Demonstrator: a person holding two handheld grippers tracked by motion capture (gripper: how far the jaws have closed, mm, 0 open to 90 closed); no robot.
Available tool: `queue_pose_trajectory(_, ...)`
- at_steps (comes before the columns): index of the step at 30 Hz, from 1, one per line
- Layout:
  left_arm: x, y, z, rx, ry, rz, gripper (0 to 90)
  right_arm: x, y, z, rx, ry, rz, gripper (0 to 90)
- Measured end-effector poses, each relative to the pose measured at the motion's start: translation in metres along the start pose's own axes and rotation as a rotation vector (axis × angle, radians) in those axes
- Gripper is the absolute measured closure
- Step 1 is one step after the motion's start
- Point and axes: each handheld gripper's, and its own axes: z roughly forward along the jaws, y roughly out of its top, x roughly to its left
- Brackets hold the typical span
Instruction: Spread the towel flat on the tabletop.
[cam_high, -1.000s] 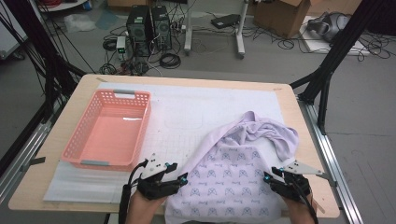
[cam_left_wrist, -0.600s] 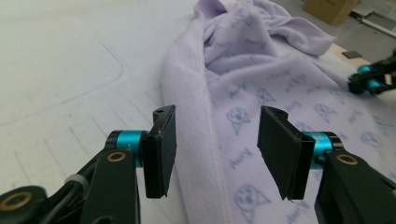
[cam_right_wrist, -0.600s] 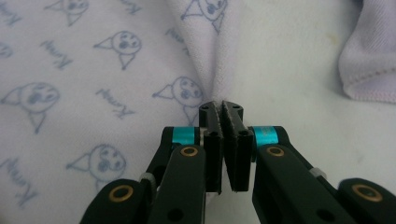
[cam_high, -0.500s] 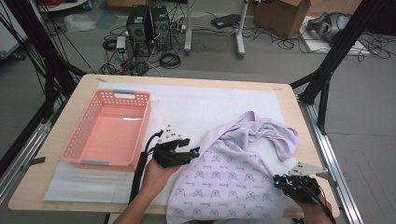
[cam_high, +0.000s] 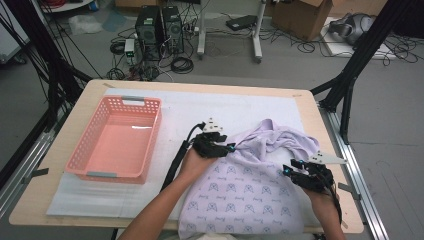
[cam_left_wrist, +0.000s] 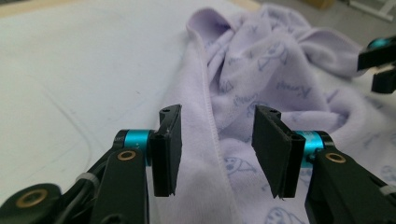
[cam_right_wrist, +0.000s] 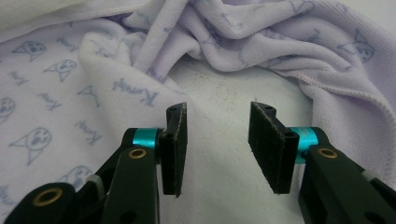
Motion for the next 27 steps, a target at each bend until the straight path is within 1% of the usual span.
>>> queue_pose_trajectory(2, -0.001, -0.001, 0.014, 0.04, 0.024, 0.027, 52.6, -0.002, -0.001, 0.002, 0.003, -0.009, 0.004, 56.5)
queue_pose_trajectory(3, -0.001, -0.001, 0.02, 0.067, 0.044, 0.042, 52.6, -0.003, -0.002, 0.003, 0.004, -0.009, 0.008, 56.5)
queue_pose_trajectory(4, -0.001, -0.002, 0.025, 0.092, 0.068, 0.047, 52.8, -0.003, -0.002, 0.004, 0.005, -0.01, 0.008, 56.5)
queue_pose_trajectory(5, 0.0, -0.003, 0.029, 0.111, 0.093, 0.062, 54.5, -0.003, -0.003, 0.004, 0.008, -0.013, 0.011, 56.6)
queue_pose_trajectory(6, 0.001, -0.004, 0.03, 0.118, 0.111, 0.07, 58.8, -0.003, -0.004, 0.004, 0.008, -0.013, 0.013, 56.6)
queue_pose_trajectory(7, 0.002, -0.004, 0.029, 0.115, 0.118, 0.066, 62.7, -0.003, -0.004, 0.004, 0.008, -0.013, 0.013, 56.6)
queue_pose_trajectory(8, 0.004, -0.004, 0.027, 0.117, 0.123, 0.061, 68.8, -0.002, -0.005, 0.003, 0.009, -0.012, 0.013, 56.7)
queue_pose_trajectory(9, 0.006, -0.004, 0.025, 0.125, 0.136, 0.07, 78.2, -0.002, -0.005, 0.003, 0.009, -0.011, 0.012, 56.7)
queue_pose_trajectory(10, 0.009, -0.003, 0.022, 0.129, 0.133, 0.061, 82.9, -0.001, -0.006, 0.003, 0.011, -0.011, 0.01, 56.7)
queue_pose_trajectory(11, 0.013, -0.003, 0.018, 0.122, 0.135, 0.029, 84.3, -0.001, -0.007, 0.003, 0.012, -0.01, 0.007, 56.8)
queue_pose_trajectory(13, 0.022, -0.005, 0.006, 0.082, 0.155, -0.031, 85.1, 0.0, -0.009, 0.002, 0.018, -0.011, 0.006, 57.0)
queue_pose_trajectory(15, 0.031, -0.01, -0.008, 0.043, 0.181, -0.088, 85.3, 0.0, -0.01, 0.001, 0.022, -0.011, 0.007, 57.2)
queue_pose_trajectory(17, 0.038, -0.02, -0.023, 0.005, 0.227, -0.127, 85.2, 0.0, -0.01, 0.0, 0.016, -0.014, 0.005, 57.2)
queue_pose_trajectory(18, 0.04, -0.025, -0.03, 0.002, 0.252, -0.129, 85.2, 0.0, -0.01, 0.0, 0.01, -0.013, 0.009, 57.2)
queue_pose_trajectory(19, 0.042, -0.029, -0.035, 0.016, 0.267, -0.135, 85.1, -0.001, -0.01, -0.001, 0.008, -0.015, 0.019, 57.2)
queue_pose_trajectory(22, 0.043, -0.038, -0.046, 0.025, 0.282, -0.132, 84.5, -0.002, -0.008, 0.001, 0.002, -0.022, 0.036, 57.3)
queue_pose_trajectory(23, 0.04, -0.041, -0.051, 0.026, 0.289, -0.123, 84.5, -0.002, -0.008, 0.002, 0.002, -0.024, 0.038, 57.4)
queue_pose_trajectory(25, 0.034, -0.045, -0.06, 0.04, 0.304, -0.085, 84.7, -0.001, -0.005, 0.004, 0.008, -0.031, 0.036, 57.9)
queue_pose_trajectory(26, 0.032, -0.048, -0.064, 0.045, 0.309, -0.08, 84.7, 0.0, -0.005, 0.005, 0.013, -0.036, 0.035, 58.2)
queue_pose_trajectory(27, 0.031, -0.05, -0.068, 0.054, 0.305, -0.079, 84.6, 0.0, -0.004, 0.006, 0.016, -0.048, 0.038, 58.2)
